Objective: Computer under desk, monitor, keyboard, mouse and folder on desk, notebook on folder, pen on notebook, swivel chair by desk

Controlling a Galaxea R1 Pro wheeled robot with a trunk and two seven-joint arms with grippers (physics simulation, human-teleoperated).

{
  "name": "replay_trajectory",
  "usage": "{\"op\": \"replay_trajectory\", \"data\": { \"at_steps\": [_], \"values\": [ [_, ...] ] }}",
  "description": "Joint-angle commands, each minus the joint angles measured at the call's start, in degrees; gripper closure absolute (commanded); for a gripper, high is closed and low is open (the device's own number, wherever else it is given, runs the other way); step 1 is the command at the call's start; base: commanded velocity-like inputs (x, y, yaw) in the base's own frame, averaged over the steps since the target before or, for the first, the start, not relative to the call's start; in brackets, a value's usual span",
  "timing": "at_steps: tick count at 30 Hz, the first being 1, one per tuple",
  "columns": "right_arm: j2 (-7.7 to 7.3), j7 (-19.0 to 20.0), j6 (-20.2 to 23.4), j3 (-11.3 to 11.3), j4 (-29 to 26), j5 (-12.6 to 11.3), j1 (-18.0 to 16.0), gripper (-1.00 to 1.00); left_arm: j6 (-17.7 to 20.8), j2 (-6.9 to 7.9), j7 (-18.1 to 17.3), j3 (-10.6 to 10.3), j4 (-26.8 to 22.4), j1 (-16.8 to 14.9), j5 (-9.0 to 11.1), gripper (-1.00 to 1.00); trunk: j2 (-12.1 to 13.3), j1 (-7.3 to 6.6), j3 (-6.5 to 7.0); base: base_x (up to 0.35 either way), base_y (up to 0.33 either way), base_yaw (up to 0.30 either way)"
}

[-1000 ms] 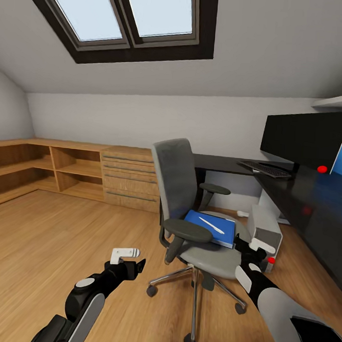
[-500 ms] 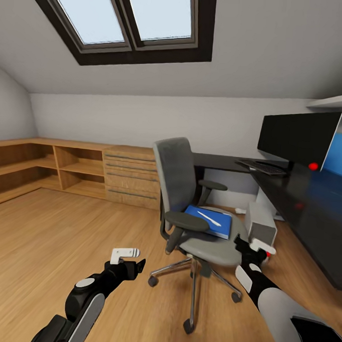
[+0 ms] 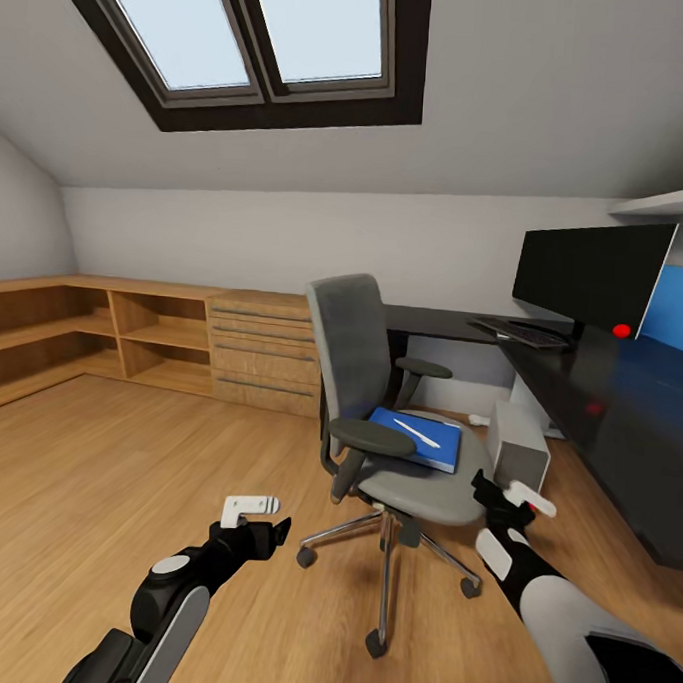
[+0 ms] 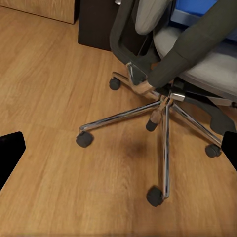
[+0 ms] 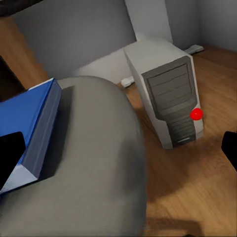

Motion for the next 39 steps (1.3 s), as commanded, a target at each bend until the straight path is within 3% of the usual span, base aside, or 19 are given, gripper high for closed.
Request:
{"op": "replay_trajectory", "data": {
  "at_steps": [1, 2, 4, 11, 22, 28, 33, 34, 39],
  "values": [
    [-0.22, 0.83, -0.09, 0.01, 0.07, -1.44, -0.02, -1.0, 0.15, 0.04, 0.56, -0.12, -0.06, -0.04, 0.61, -1.0, -0.03, -0.01, -0.06, -0.002, 0.0, 0.0],
    [-1.27, 2.98, 1.68, 0.01, 0.13, -4.8, 0.01, -1.0, 0.15, 0.03, 0.56, -0.12, -0.05, -0.04, 0.62, -1.0, -0.03, -0.01, -0.06, 0.0, 0.0, 0.0],
    [-2.17, 5.38, 4.92, 0.01, 0.1, -7.97, 0.05, -1.0, 0.15, 0.03, 0.58, -0.12, -0.02, -0.04, 0.66, -1.0, -0.03, -0.01, -0.06, 0.0, 0.0, 0.0],
    [-3.74, 11.56, 11.09, 0.01, 0.12, -13.93, 0.07, -1.0, 0.15, -0.05, 0.63, -0.21, 0.52, -0.03, 0.65, -1.0, -0.03, -0.01, -0.06, 0.0, 0.0, 0.0],
    [-4.32, 15.29, 16.24, -0.05, 0.07, -15.49, 0.07, -1.0, 0.15, -0.06, 0.64, -0.29, 0.85, -0.03, 0.64, -1.0, -0.03, -0.01, -0.06, 0.0, 0.0, 0.0],
    [-5.93, 16.36, 21.87, -0.02, 0.09, -20.06, 0.07, -1.0, 0.15, -0.06, 0.65, -0.34, 0.91, -0.03, 0.63, -1.0, -0.03, -0.01, -0.06, 0.0, 0.0, 0.0],
    [-7.01, 18.26, 23.38, 0.0, 0.07, -21.89, 0.07, -1.0, 0.15, -0.06, 0.65, -0.37, 0.92, -0.03, 0.63, -1.0, -0.03, -0.01, -0.06, 0.0, 0.0, 0.0],
    [-7.97, 20.55, 25.25, -0.02, 0.07, -22.25, 0.08, -1.0, 0.15, -0.06, 0.65, -0.38, 0.92, -0.03, 0.63, -1.0, -0.03, -0.01, -0.06, 0.0, 0.0, 0.0],
    [-9.17, 26.83, 31.74, -0.06, 0.02, -22.27, 0.07, -1.0, 0.15, -0.12, 0.65, -0.4, 1.14, -0.03, 0.63, -1.0, -0.03, -0.01, -0.06, 0.0, 0.0, 0.0]
  ]
}}
